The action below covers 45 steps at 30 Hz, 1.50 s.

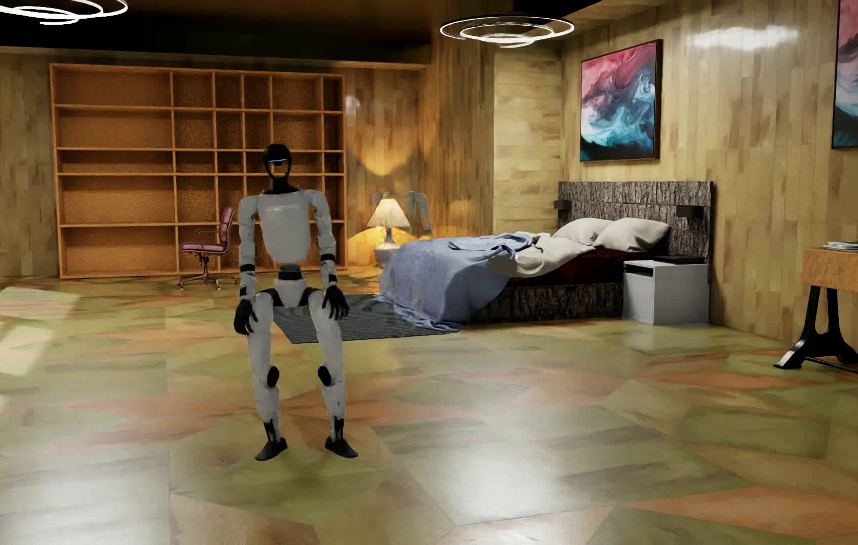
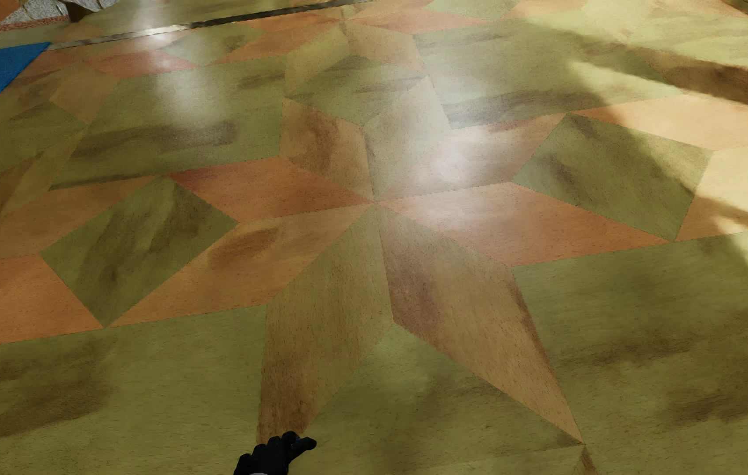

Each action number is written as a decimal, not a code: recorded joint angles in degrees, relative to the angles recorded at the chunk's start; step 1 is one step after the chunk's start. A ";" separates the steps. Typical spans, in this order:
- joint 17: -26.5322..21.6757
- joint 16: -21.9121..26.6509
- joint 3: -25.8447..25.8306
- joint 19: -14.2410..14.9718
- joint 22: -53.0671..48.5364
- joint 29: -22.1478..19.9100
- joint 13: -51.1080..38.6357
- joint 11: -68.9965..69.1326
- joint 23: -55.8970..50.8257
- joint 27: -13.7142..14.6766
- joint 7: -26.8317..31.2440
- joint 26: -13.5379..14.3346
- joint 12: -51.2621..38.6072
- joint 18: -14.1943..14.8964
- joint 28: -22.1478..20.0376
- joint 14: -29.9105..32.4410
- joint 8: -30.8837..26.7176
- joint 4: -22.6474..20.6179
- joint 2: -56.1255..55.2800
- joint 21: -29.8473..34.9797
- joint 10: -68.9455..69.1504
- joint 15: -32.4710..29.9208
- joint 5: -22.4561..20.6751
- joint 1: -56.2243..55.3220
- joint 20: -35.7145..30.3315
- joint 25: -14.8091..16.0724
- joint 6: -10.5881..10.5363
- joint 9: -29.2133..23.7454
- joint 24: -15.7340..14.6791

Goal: Approach the bed

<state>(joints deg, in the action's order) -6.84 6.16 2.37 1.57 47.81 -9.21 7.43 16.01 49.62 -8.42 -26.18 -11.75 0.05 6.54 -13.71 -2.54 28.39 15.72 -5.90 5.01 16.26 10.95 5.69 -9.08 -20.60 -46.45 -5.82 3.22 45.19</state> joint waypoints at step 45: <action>0.26 0.46 -0.42 -2.11 -0.68 -7.41 -1.15 15.58 -2.74 3.82 55.93 3.65 -2.38 2.01 -0.21 3.41 -38.45 -30.84 0.61 3.41 11.87 11.78 -9.60 -18.00 6.91 1.37 6.60 -3.91 0.75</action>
<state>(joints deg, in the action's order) -6.59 6.62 1.95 -0.53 47.14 -16.62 6.28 31.59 46.88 -4.60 29.75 -8.10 -2.33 8.55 -13.91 0.87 -10.05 -15.12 -5.29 8.42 28.13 22.73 -3.90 -27.07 -13.70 -45.08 0.79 -0.70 45.95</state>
